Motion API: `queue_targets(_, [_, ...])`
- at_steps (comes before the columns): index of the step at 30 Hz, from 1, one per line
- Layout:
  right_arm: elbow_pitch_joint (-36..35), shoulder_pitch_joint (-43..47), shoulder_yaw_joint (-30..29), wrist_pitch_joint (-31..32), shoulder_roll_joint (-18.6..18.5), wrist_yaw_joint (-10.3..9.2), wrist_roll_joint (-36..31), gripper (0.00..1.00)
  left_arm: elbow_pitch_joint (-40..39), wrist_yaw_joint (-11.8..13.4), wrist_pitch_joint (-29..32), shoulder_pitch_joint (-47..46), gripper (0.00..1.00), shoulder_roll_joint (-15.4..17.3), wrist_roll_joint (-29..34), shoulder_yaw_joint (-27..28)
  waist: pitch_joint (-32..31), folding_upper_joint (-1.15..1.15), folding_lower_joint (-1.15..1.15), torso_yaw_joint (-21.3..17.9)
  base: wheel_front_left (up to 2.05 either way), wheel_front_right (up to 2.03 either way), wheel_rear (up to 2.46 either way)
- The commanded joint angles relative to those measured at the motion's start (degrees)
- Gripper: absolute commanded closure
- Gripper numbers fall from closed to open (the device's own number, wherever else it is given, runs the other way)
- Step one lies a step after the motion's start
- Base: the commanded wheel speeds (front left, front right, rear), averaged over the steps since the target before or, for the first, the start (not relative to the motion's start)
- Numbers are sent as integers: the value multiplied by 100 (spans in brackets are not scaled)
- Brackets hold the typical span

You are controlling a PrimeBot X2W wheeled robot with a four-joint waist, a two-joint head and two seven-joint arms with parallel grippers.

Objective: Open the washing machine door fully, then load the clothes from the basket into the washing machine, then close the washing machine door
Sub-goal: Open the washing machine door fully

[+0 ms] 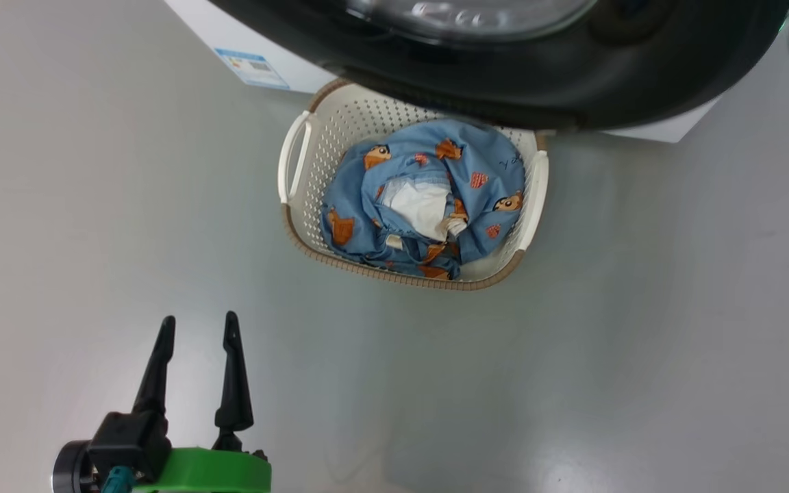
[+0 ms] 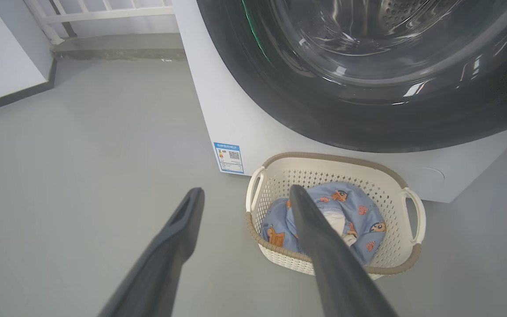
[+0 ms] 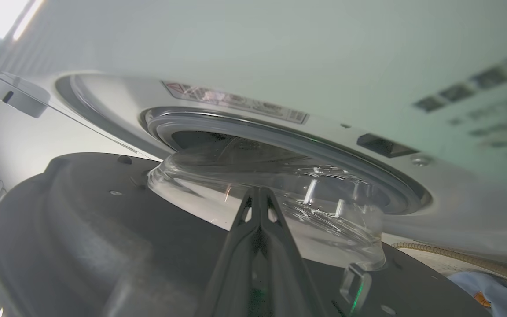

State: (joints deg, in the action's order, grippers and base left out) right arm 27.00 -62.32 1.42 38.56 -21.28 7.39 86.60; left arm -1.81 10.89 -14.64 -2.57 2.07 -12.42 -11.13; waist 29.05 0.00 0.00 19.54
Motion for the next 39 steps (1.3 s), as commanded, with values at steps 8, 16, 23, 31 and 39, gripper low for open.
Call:
queue_targets(8, [-281, 589, 590, 166, 356, 10, -80, 100, 92, 6, -36, -104, 0, 81, -79, 299, -524, 0, 0, -247, 0, 0, 0])
queue_targets(16, [-480, 1075, 1038, 265, 605, 10, -21, 100, 229, -81, -36, -30, 0, 81, -80, 484, -994, 0, 0, -420, 0, 0, 0])
queue_targets(23, [-688, 1507, 1481, 354, 786, 10, -30, 100, 392, -180, -36, 25, 0, 81, -42, 567, -1342, 0, 0, -486, 0, 0, 0])
queue_targets(31, [-874, 1888, 1879, 380, 1029, 10, 22, 100, 495, -238, -36, 64, 0, 81, -62, 559, -1681, 0, 0, -457, 0, 0, 0])
queue_targets(39, [-976, 2185, 2269, 192, 1309, 10, -36, 100, 531, -251, -36, 128, 0, 81, -111, 574, -1989, 0, 0, -337, 0, 0, 0])
